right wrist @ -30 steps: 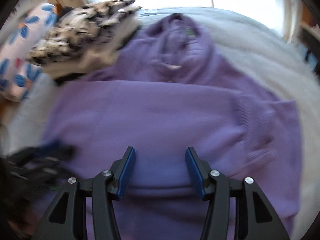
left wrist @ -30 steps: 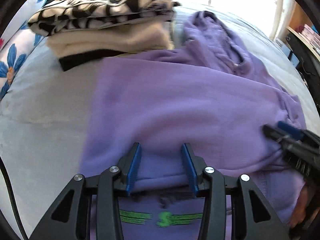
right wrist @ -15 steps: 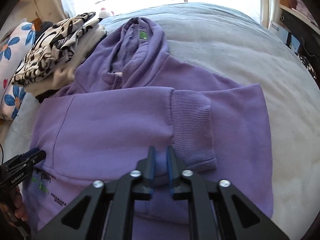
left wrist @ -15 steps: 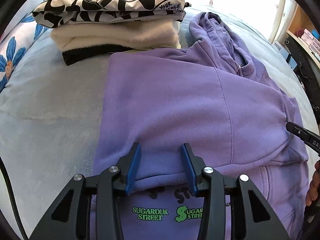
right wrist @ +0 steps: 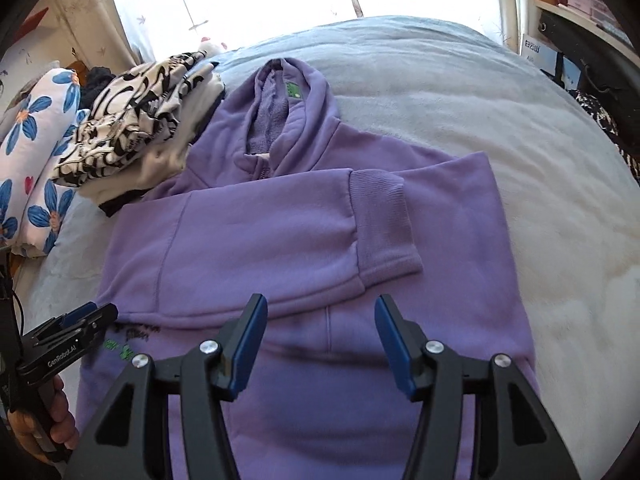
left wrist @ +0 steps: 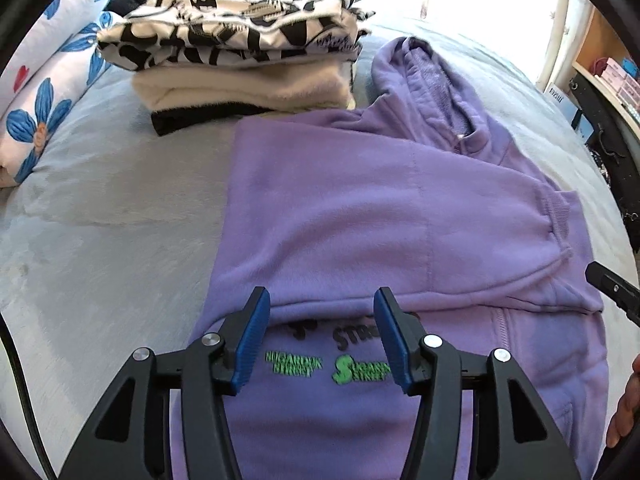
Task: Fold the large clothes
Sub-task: 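Open the right gripper and pull both grippers back from the hoodie, then move both grippers to the hoodie hem and grasp the ribbed hem, then lift the hem with both grippers and fold it up toward the hood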
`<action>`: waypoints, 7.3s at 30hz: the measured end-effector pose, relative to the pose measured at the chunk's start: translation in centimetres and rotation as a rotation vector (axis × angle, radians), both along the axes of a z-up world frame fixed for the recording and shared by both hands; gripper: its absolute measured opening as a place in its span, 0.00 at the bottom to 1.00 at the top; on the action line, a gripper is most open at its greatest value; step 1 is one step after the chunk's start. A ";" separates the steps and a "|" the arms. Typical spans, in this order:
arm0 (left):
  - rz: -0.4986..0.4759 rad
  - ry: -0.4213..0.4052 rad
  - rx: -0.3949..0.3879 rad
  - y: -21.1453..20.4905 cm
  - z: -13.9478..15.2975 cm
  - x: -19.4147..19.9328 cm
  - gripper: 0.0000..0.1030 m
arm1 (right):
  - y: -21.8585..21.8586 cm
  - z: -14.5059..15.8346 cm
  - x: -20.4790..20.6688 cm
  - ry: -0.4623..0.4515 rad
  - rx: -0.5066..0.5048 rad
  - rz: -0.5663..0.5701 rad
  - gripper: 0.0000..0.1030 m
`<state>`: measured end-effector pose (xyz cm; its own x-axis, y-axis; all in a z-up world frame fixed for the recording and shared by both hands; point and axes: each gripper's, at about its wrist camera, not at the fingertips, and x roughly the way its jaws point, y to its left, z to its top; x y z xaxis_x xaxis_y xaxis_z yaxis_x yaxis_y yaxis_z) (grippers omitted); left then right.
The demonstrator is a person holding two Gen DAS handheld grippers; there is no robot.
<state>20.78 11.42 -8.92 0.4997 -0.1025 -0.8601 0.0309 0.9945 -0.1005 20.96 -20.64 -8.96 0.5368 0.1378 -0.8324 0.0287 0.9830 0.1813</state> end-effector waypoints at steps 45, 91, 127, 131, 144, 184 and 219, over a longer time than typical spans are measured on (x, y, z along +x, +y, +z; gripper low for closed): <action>-0.056 -0.109 0.032 1.5 7.1 -23.6 0.59 | 2.1 5.6 -24.2 -0.049 -0.059 0.022 0.54; 0.068 0.127 -0.083 10.8 -2.0 -27.2 0.69 | -10.3 -2.4 -31.8 0.117 -0.002 -0.174 0.59; -0.174 0.158 -0.140 6.3 -3.6 -26.8 0.49 | -7.5 -5.0 -29.9 0.147 0.082 0.032 0.18; -0.163 0.169 -0.174 5.4 -2.3 -26.7 0.17 | -7.1 -4.0 -29.6 0.140 0.072 0.026 0.10; -0.187 0.002 -0.155 5.3 5.5 -30.3 0.13 | -6.1 3.8 -33.4 -0.001 0.023 0.071 0.09; 0.026 0.232 -0.335 5.1 -0.3 10.2 0.37 | -11.7 1.0 4.4 0.072 0.239 -0.149 0.40; -0.298 0.061 -0.315 7.0 1.0 10.7 0.78 | -13.7 -5.7 7.0 0.165 0.219 -0.008 0.65</action>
<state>31.50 18.41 -7.90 0.3574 -0.4966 -0.7910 0.2967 0.8634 -0.4080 27.96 -34.32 -14.70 0.3981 0.3210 -0.8594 0.0827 0.9204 0.3821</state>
